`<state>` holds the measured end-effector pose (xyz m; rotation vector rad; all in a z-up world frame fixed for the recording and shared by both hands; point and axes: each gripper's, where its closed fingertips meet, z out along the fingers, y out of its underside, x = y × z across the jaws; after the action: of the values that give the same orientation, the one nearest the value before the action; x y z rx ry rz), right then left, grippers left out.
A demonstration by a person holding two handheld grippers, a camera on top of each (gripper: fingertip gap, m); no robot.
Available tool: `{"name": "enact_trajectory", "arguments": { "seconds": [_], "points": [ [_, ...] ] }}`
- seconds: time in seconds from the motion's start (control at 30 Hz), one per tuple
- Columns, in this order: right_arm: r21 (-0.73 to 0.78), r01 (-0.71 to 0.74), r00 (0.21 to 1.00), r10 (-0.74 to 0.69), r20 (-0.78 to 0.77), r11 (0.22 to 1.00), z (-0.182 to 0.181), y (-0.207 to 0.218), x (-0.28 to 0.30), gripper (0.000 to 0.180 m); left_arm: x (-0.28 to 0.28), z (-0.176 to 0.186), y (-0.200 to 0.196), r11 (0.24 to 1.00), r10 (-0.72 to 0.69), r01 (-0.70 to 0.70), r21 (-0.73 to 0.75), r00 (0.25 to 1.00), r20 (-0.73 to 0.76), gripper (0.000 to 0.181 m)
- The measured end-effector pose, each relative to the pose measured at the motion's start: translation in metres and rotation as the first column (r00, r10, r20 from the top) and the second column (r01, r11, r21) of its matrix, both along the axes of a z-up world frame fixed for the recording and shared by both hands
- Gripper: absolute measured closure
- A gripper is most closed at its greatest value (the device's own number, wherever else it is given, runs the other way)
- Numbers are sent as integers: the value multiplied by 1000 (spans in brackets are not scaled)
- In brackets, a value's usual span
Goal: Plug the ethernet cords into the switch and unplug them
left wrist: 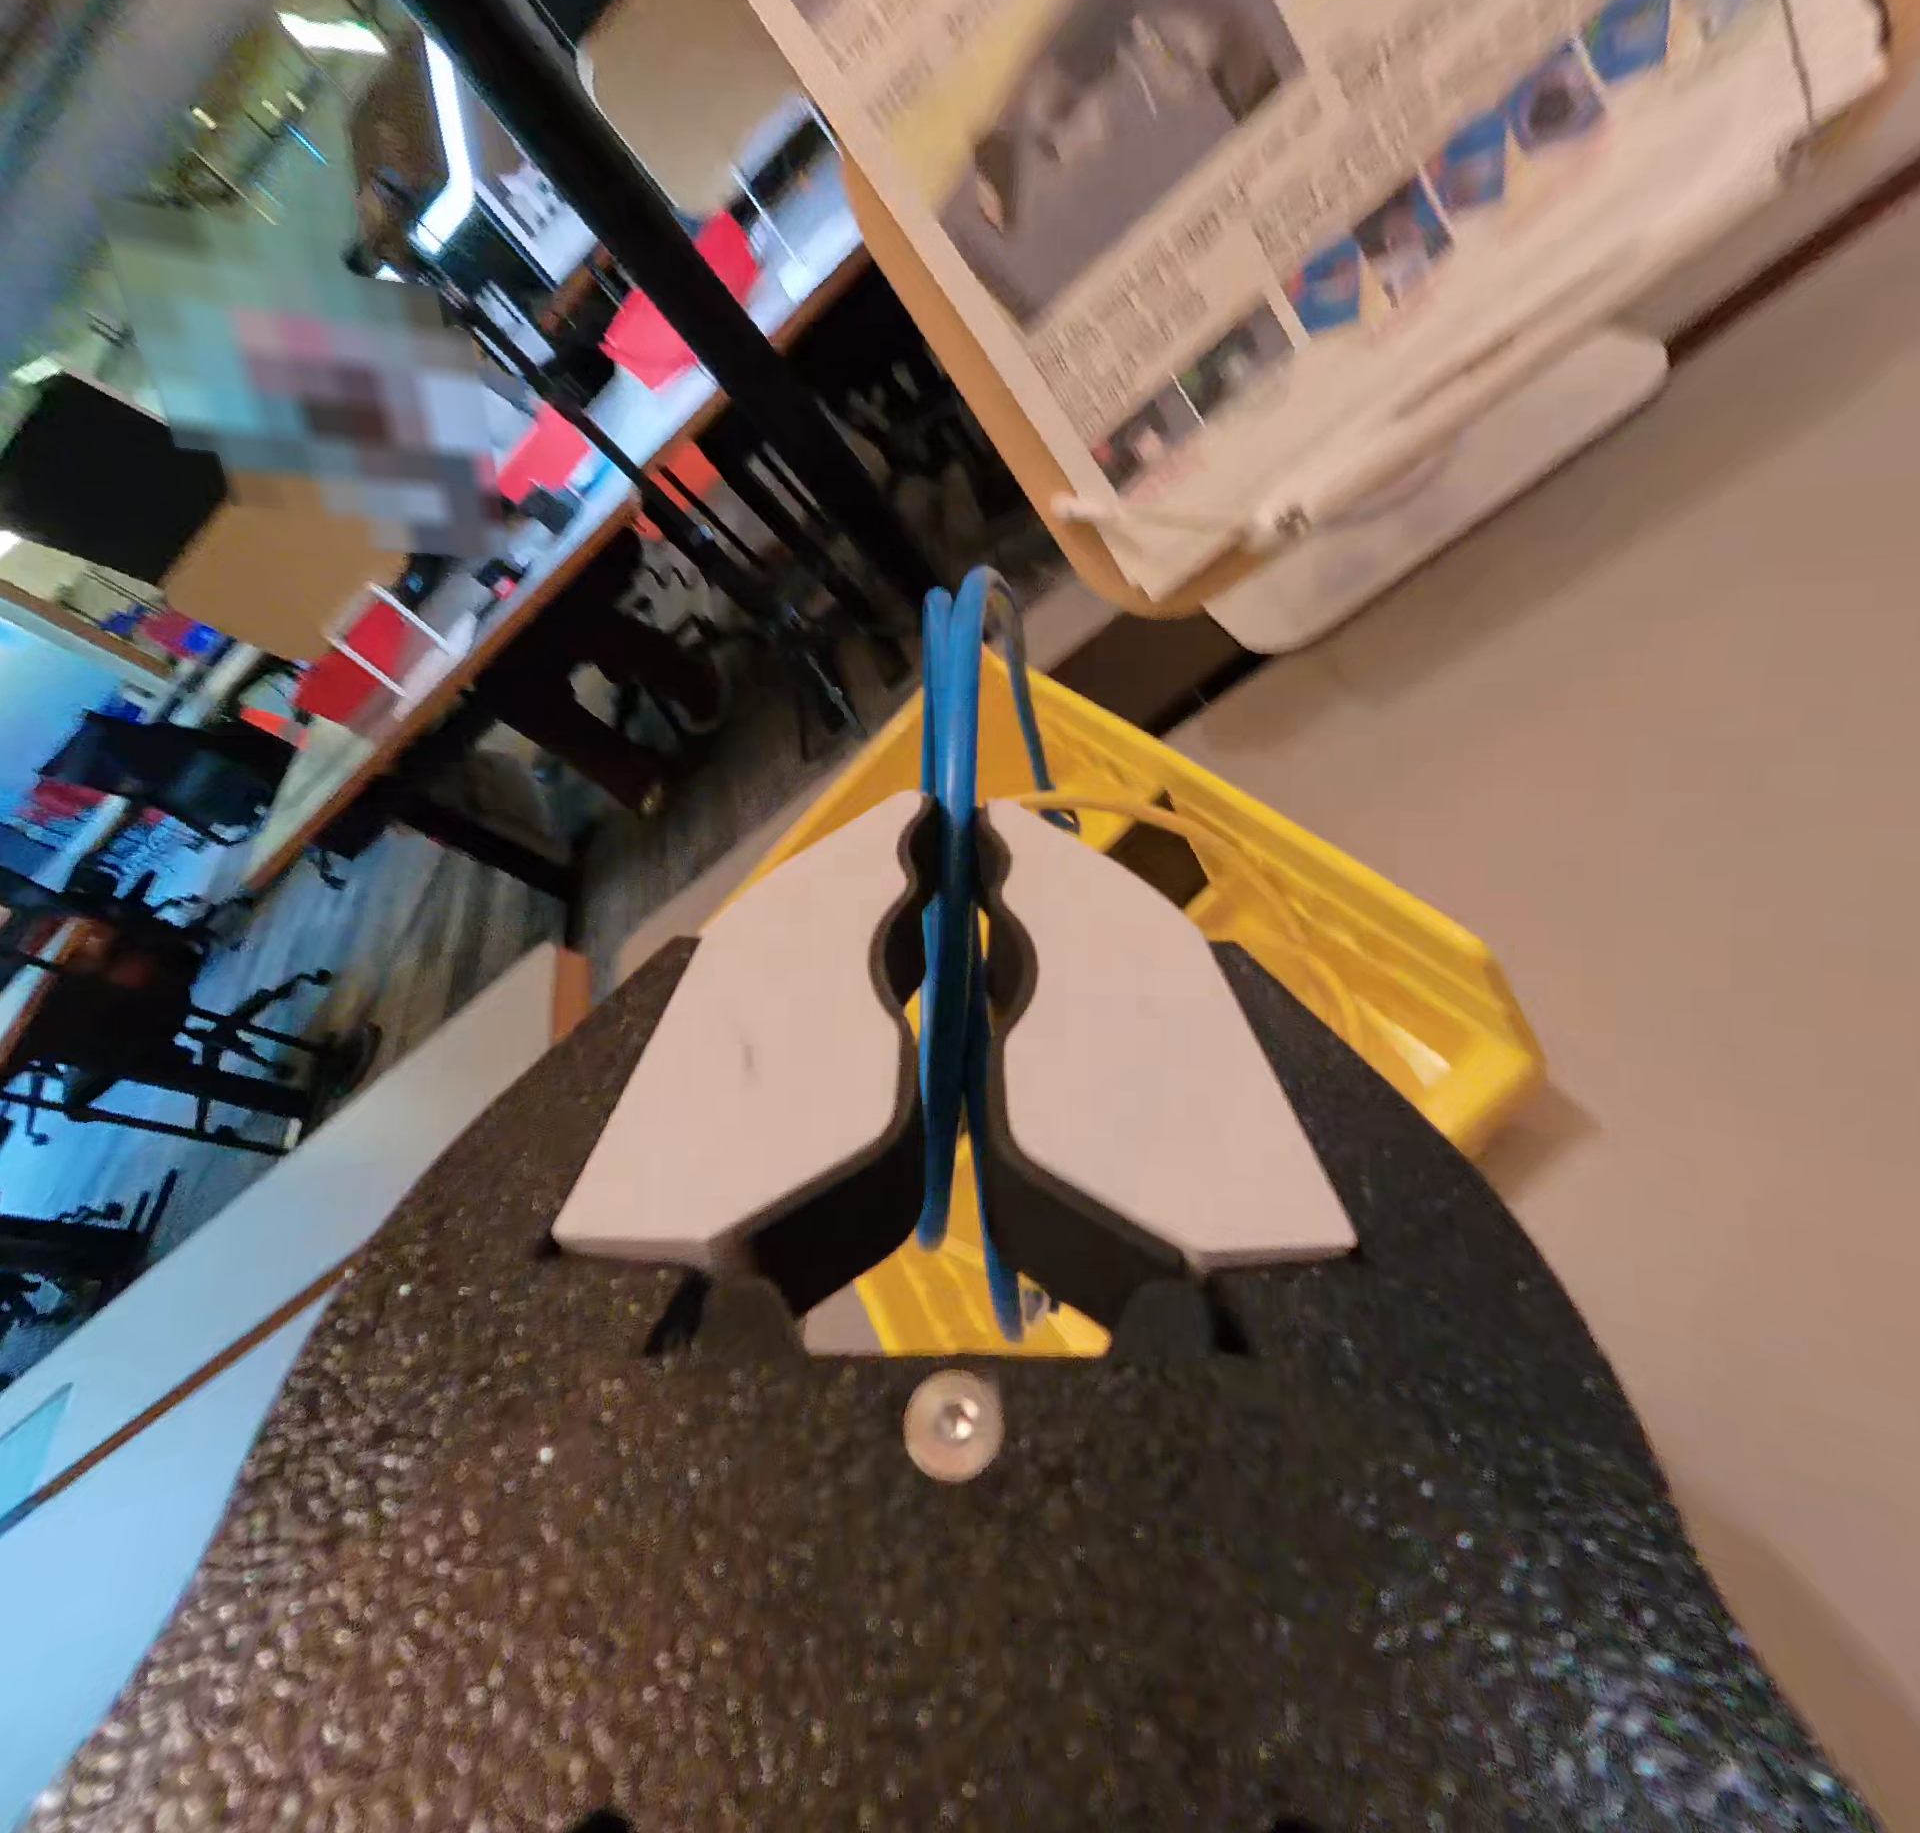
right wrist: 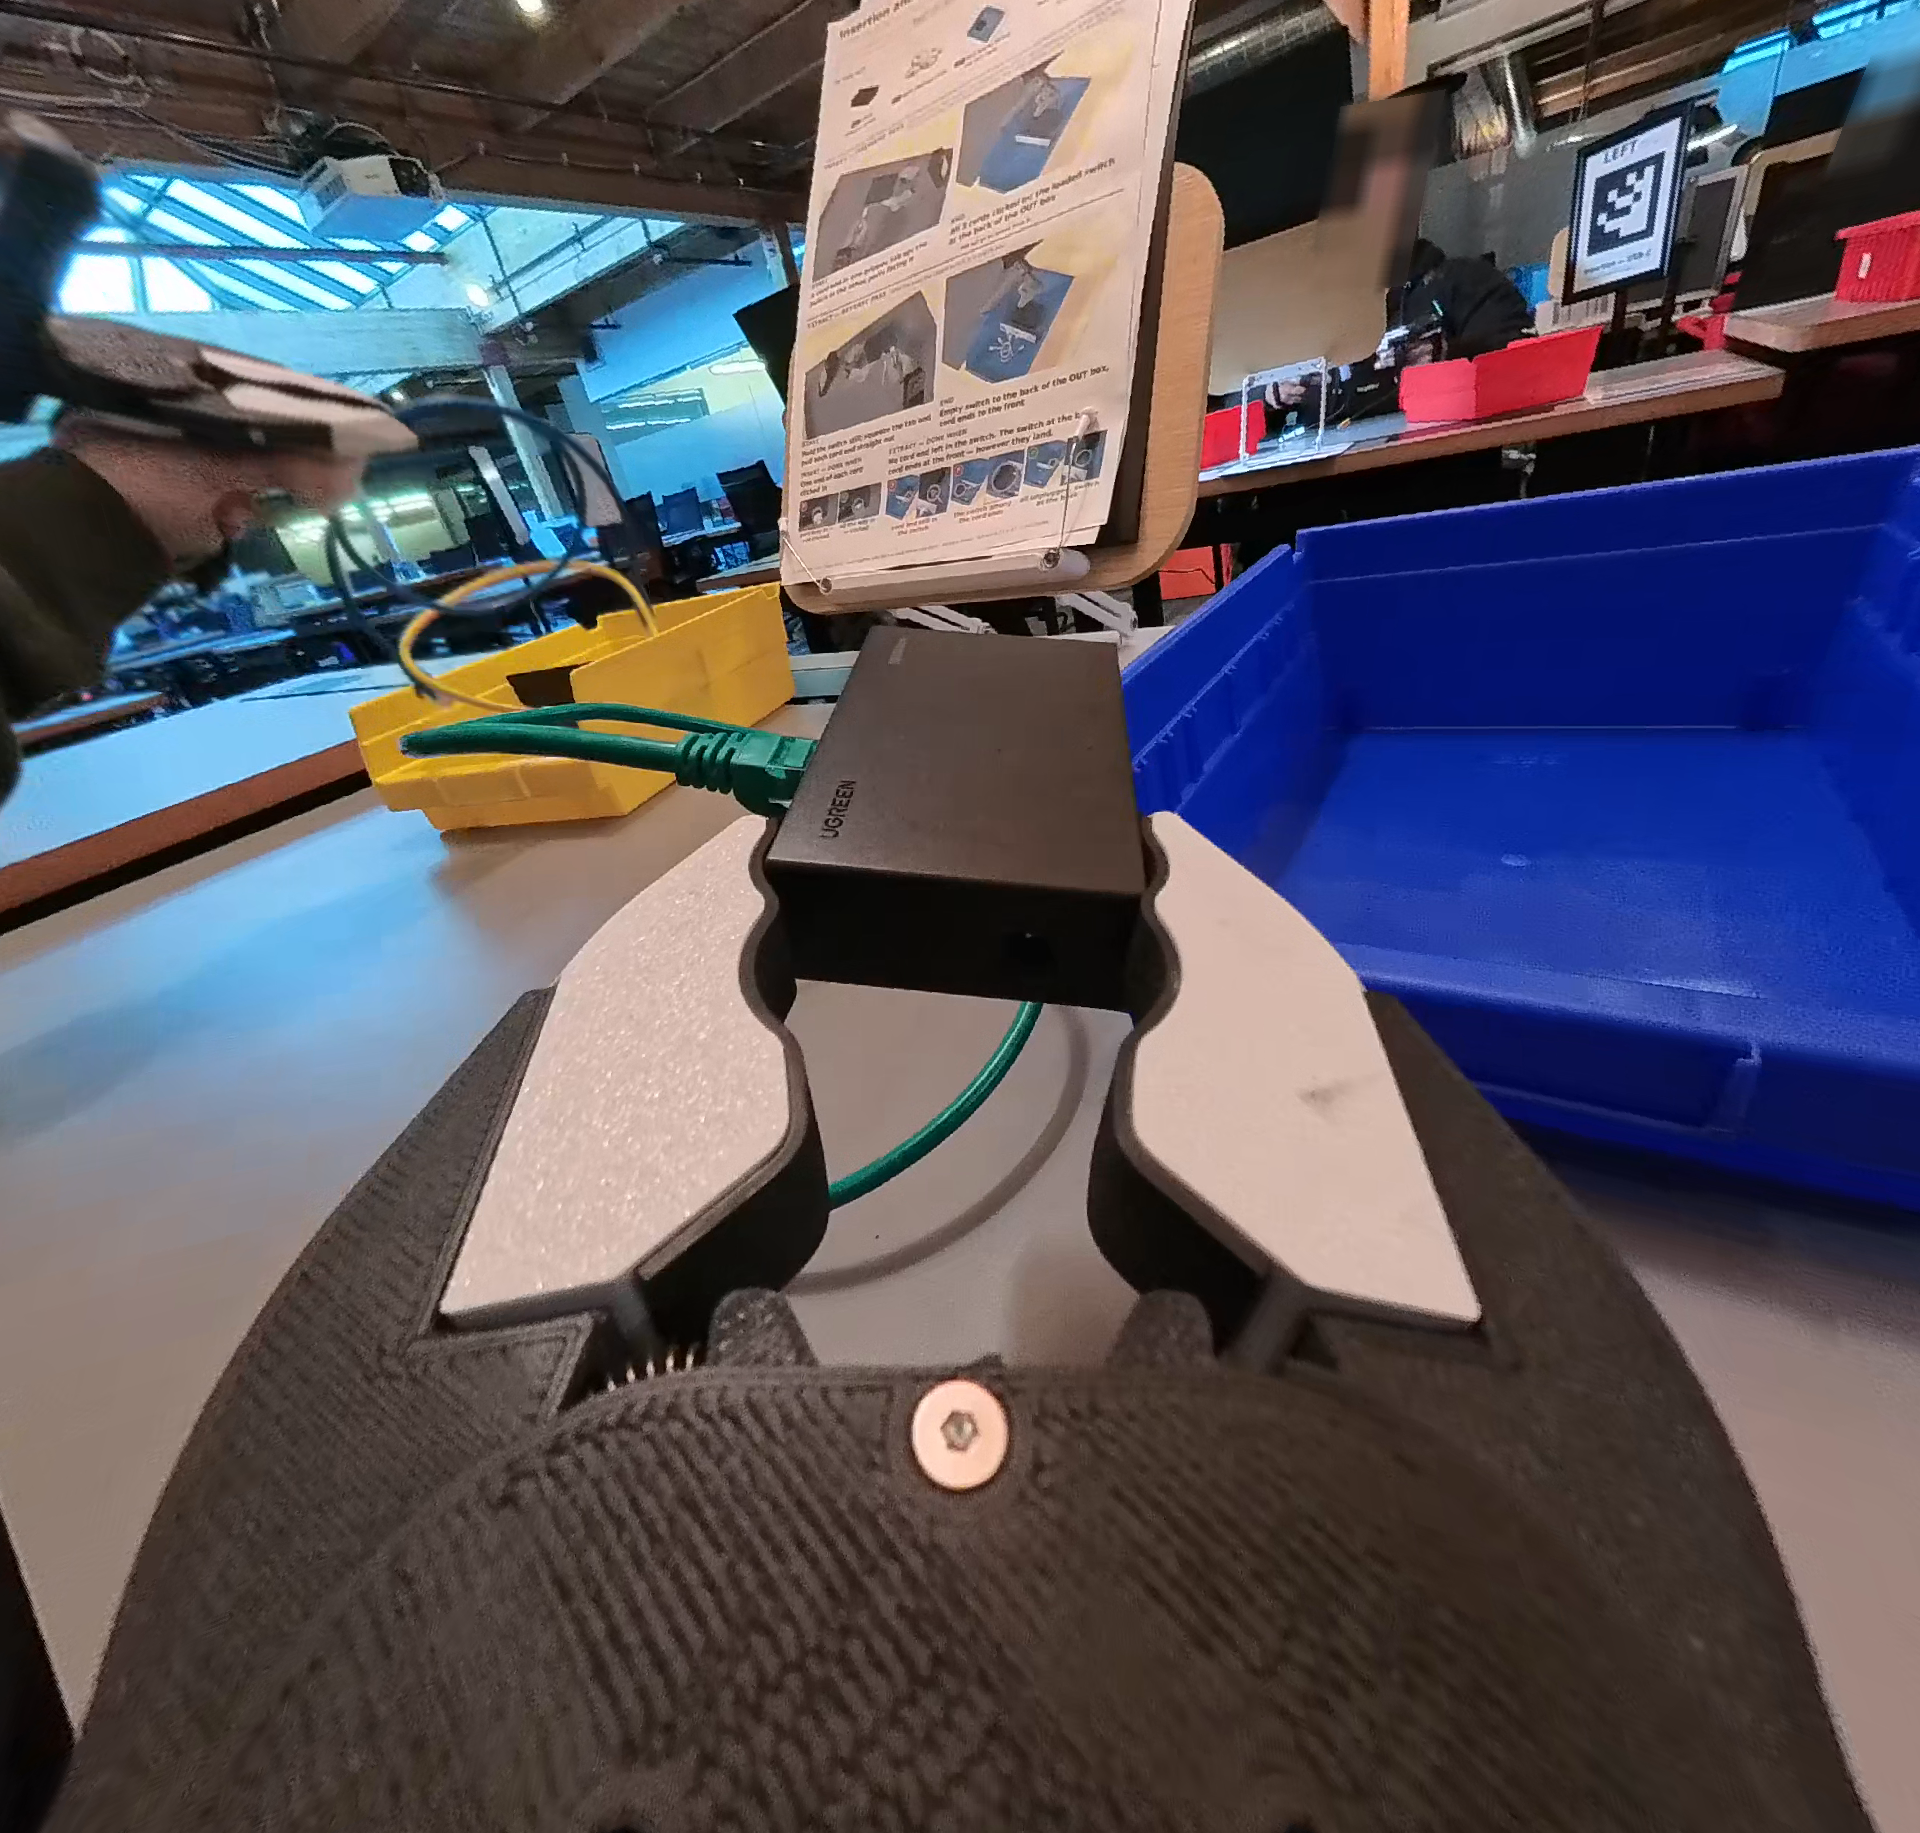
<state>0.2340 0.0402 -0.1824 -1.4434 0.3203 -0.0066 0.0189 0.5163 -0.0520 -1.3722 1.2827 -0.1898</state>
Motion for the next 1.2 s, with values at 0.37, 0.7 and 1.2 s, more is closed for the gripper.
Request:
{"name": "enact_trajectory", "arguments": {
  "seconds": [0.37, 0.7, 1.2],
  "points": [
    [9, -7, 1000, 8, -6, 1000, 1, -1, 0, 117, -24, 84, 2, 989, -145, 127, 70, 837, 527, 175],
    [-3, -9, 1000, 9, 8, 1000, 0, 0, -2, 117, -12, 76, -98, 888, -439, 458, 39, 821, 366, 175],
    [47, 29, 999, -29, -18, 998, 4, -15, 11, 116, -86, -163, -295, 504, -860, 817, -279, 445, -252, 175]
  ]
}}
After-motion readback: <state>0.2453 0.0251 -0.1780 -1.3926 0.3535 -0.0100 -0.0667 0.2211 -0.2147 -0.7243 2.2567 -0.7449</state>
